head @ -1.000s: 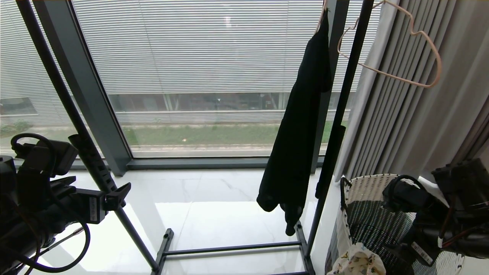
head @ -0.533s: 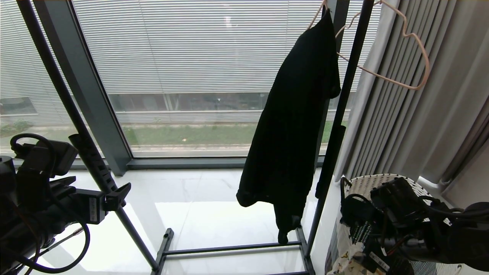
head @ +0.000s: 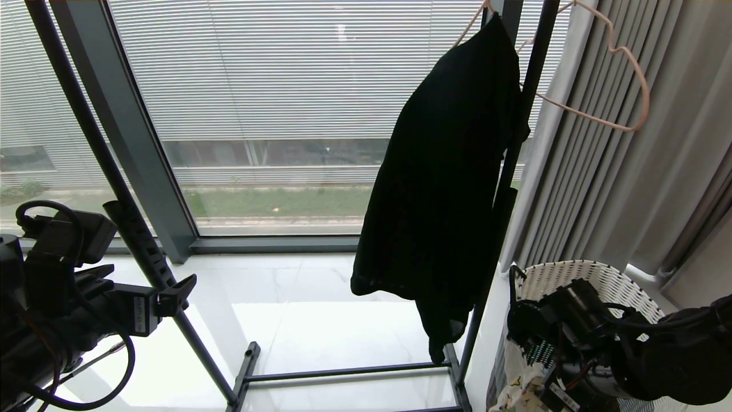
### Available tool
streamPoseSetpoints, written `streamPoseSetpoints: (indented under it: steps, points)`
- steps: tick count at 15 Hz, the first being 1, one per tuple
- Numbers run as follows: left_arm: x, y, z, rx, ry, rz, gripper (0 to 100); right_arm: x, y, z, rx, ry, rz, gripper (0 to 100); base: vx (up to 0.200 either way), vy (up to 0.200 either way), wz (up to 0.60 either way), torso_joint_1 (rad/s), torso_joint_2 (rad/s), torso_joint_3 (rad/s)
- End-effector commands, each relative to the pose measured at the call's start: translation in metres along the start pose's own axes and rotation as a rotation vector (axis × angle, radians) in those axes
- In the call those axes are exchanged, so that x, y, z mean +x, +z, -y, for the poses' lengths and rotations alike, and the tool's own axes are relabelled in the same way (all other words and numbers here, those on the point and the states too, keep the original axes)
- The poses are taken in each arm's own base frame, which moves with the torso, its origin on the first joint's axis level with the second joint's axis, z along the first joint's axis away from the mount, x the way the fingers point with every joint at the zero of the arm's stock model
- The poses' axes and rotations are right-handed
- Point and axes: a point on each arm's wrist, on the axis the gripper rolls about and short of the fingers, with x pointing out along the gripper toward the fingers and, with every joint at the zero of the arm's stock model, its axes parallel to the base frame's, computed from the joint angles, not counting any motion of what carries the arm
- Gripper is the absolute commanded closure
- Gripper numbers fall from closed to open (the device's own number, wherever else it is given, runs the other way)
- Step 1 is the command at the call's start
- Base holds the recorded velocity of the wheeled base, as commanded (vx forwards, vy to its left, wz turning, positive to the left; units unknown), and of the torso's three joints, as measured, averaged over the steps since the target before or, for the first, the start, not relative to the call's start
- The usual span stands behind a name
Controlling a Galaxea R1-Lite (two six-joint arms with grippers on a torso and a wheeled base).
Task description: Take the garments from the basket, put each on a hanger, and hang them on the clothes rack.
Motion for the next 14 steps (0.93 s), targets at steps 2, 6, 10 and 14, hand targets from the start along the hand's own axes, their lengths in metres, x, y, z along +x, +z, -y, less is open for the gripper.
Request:
streamPoseSetpoints:
  steps: [2, 6, 10, 14]
  points:
    - [0.0, 0.001, 0.0, -0.001, 0.001, 0.003, 0, 0.005, 0.001, -0.002, 0.019, -0.001, 0.0, 0, 0.0, 0.0, 0.0, 0.0, 0.0, 0.0]
    - [0.0, 0.001, 0.0, -0.001, 0.002, 0.003, 0, 0.004, 0.002, -0.002, 0.028, -0.006, 0.004, 100, 0.0, 0.0, 0.0, 0.0, 0.0, 0.0]
    - [0.0, 0.0, -0.001, -0.002, 0.007, 0.002, 0, -0.014, 0.004, 0.001, 0.039, -0.039, 0.056, 100, 0.0, 0.0, 0.0, 0.0, 0.0, 0.0]
    - [-0.002, 0.001, -0.001, -0.003, 0.007, 0.011, 0, -0.074, 0.025, 0.016, 0.034, -0.034, 0.169, 100, -0.1, 0.0, 0.0, -0.001, 0.0, -0.002]
